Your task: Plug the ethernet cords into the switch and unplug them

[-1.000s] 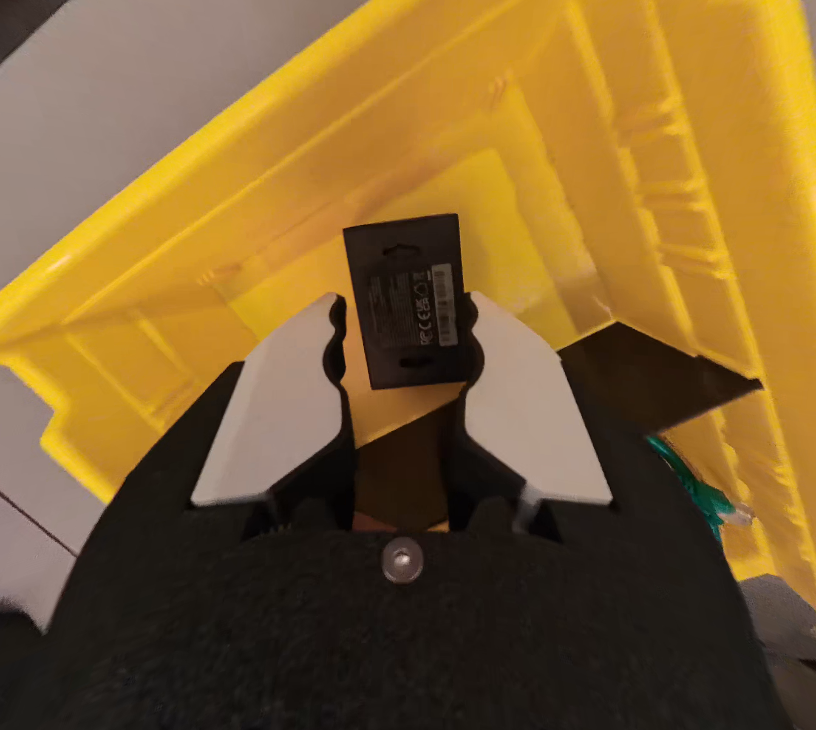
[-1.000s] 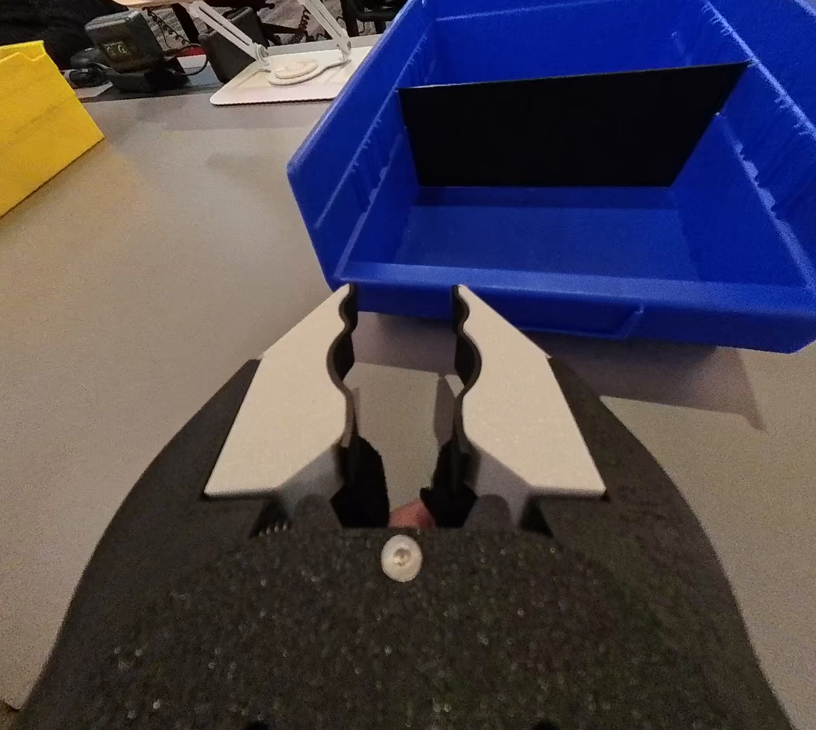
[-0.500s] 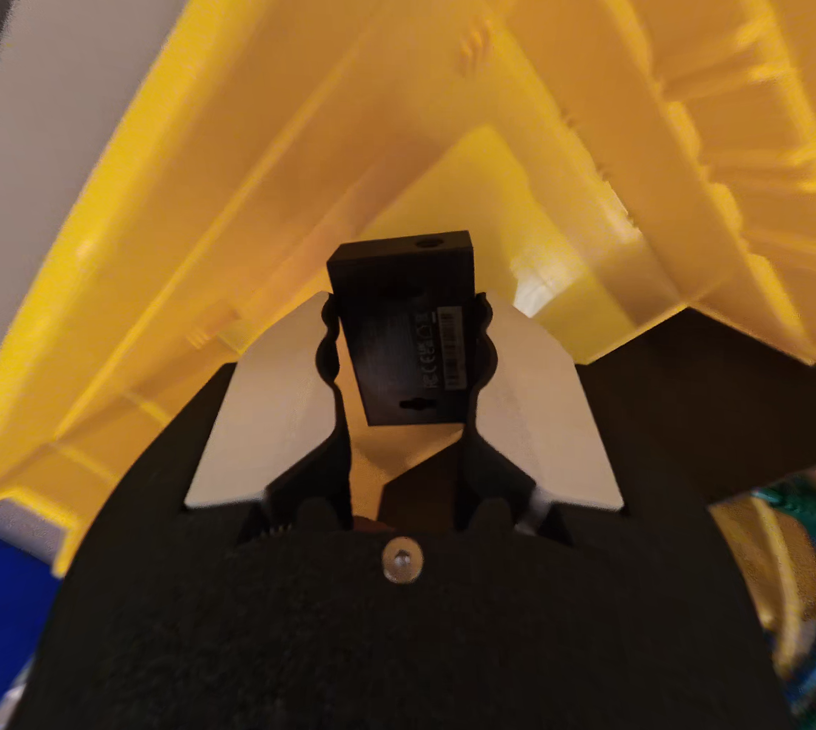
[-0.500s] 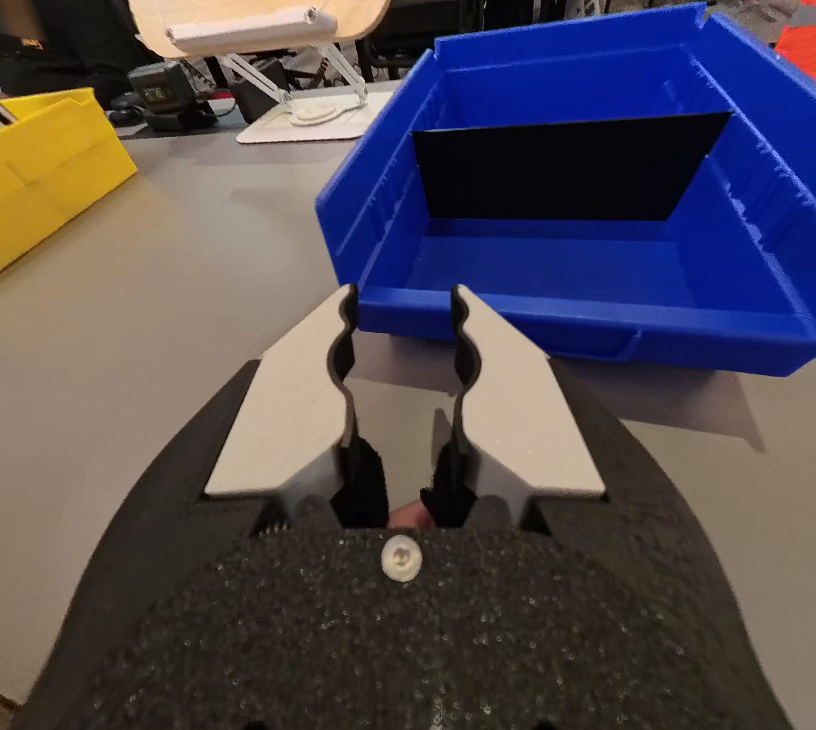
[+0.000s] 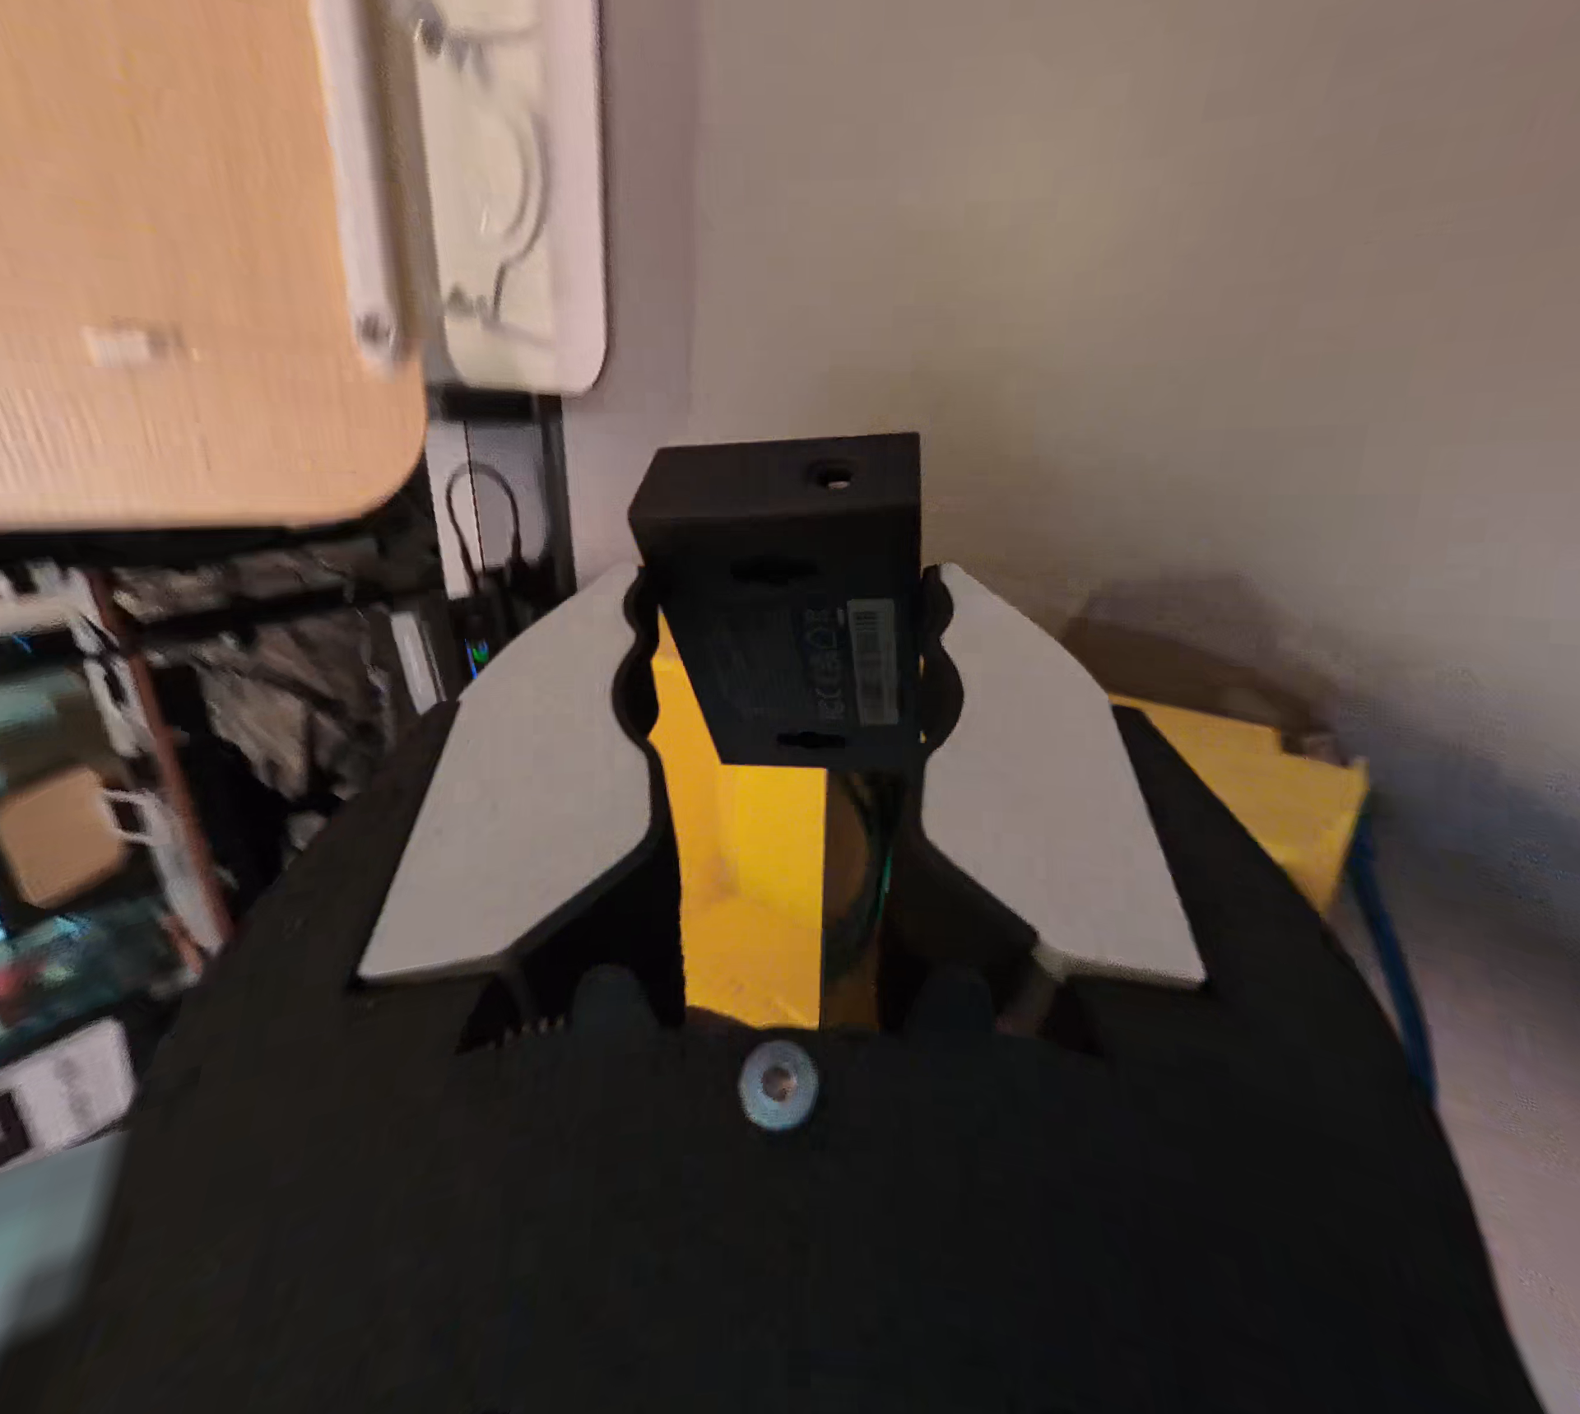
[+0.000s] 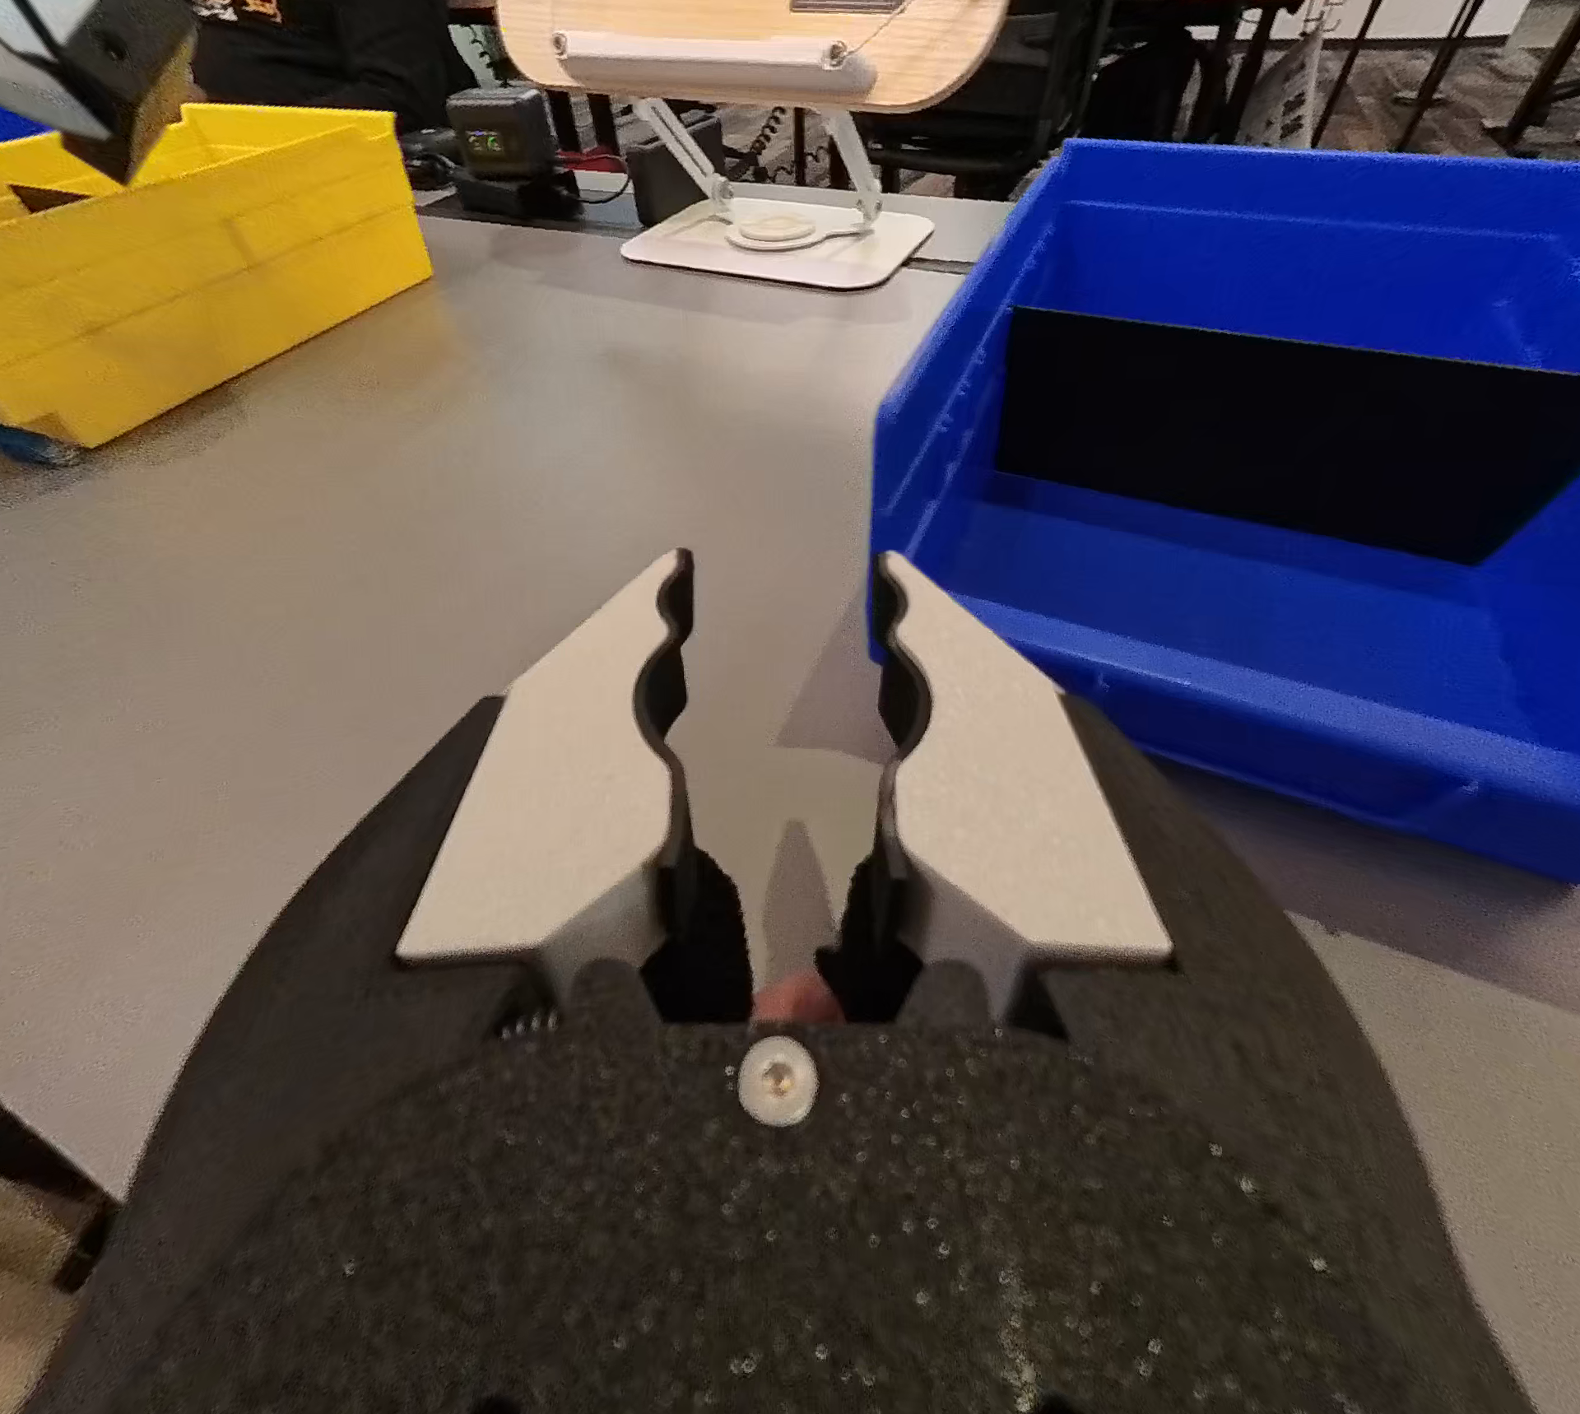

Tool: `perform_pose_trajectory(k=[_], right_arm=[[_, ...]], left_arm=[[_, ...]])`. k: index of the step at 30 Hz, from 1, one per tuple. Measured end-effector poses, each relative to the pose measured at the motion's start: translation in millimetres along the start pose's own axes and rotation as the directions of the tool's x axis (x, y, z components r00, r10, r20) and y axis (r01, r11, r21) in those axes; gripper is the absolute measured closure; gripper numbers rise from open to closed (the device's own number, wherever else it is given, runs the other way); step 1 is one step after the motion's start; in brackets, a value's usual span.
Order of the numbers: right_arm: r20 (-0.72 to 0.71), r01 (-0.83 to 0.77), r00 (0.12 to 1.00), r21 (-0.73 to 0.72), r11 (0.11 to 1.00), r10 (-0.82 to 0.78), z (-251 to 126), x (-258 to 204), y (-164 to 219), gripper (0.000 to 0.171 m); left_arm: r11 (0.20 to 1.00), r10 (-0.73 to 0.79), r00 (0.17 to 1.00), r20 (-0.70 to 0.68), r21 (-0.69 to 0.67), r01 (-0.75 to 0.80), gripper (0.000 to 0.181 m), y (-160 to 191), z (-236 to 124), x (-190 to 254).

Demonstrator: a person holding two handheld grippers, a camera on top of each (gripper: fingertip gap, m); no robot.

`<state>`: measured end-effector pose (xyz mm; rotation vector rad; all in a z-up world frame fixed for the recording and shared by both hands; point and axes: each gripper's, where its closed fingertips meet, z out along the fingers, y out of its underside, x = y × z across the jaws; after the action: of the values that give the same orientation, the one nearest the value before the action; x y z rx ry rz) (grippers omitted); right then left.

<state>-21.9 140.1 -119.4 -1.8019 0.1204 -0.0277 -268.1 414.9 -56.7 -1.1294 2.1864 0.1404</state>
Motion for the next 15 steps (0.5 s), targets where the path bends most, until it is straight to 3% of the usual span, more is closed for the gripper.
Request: perform_pose_trajectory(k=[4,6,10,15], right_arm=[[0.067,0.016,0.998,-0.033,0.999,-0.014,4.1,-18.6,5.3,0.13],[0.077,0.039,0.996,-0.045,0.998,-0.035,4.8,-24.7,8.5,0.13],[0.075,0.067,0.995,-0.046,0.997,-0.064,4.2,-26.4,9.4,0.13],[0.077,0.039,0.996,-0.049,0.998,-0.035,2.7,-21.9,9.9,0.13]], left_arm=[[0.988,0.152,0.984,-0.096,0.028,-0.15,0.123,-56.2,10.7,61.6],[0.991,0.131,0.977,-0.17,-0.005,-0.134,0.123,-71.3,26.7,87.7],[0.98,-0.199,0.91,-0.363,-0.057,0.191,0.123,-102.7,57.2,117.0],[0.823,-0.568,0.711,-0.415,-0.269,0.501,0.123,-112.0,91.2,116.8]])
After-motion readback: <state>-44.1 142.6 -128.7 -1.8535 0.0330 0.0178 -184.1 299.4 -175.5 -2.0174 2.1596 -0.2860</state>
